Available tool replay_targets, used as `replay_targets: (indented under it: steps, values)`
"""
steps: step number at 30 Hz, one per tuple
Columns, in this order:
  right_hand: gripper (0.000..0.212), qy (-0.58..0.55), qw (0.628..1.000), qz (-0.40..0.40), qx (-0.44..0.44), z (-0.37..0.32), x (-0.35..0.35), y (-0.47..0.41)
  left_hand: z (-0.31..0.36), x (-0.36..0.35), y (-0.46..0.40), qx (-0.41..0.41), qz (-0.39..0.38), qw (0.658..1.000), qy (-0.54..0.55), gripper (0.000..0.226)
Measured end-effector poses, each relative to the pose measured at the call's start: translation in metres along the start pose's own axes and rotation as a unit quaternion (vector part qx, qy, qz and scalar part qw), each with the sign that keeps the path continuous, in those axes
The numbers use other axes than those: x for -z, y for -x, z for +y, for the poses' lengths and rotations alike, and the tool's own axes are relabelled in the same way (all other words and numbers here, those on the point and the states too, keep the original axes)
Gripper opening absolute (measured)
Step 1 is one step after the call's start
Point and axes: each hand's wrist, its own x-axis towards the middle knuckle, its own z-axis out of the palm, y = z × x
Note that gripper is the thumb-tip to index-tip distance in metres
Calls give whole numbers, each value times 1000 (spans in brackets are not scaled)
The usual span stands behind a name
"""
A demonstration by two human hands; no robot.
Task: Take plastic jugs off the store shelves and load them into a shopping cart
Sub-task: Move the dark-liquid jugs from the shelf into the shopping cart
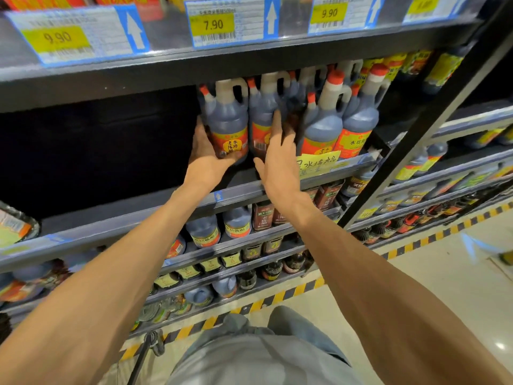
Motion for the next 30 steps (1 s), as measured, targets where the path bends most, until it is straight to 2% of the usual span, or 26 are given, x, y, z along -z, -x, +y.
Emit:
replay_targets:
  steps: [3, 4, 9, 13, 16, 20, 25, 30]
  values:
    - [71, 2, 998, -17, 62, 5, 5, 20, -4, 18, 23, 8, 21, 999, -35, 105]
    - [67, 0, 996, -25, 84, 5, 5, 27, -6, 25, 33, 14, 37, 998, -43, 101]
    - [80, -35, 974, -97, 200, -5, 7, 54, -8, 64, 113, 22, 122, 988, -89, 84]
    - [87, -21, 935, -166, 313, -33, 2, 86, -23, 90, 193, 51, 167, 960, -217, 79]
    - [93, -9, 892, -214, 397, -59, -1, 121, -38, 107, 256, 87, 173, 929, -315, 80]
    - [96, -8, 826, -261, 499, -102, -6, 174, -55, 132, 340, 171, 209, 890, -367, 79]
    - [100, 9, 726, -284, 627, -168, -19, 253, -80, 166, 449, 291, 255, 846, -366, 82]
    - [98, 5, 637, -312, 705, -242, -28, 342, -105, 197, 551, 389, 328, 800, -318, 74]
